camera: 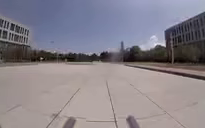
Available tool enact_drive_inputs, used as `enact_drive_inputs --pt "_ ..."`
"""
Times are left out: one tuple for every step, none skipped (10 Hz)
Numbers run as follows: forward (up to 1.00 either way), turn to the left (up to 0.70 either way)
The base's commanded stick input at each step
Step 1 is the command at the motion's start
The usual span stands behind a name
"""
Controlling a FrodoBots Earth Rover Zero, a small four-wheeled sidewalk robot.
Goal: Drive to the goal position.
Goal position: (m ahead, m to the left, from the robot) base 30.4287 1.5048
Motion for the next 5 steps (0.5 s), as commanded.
enact_drive_inputs --pt "1.00 0.00" --pt "1.00 0.00" --pt "1.00 0.00" --pt "1.00 0.00" --pt "1.00 0.00"
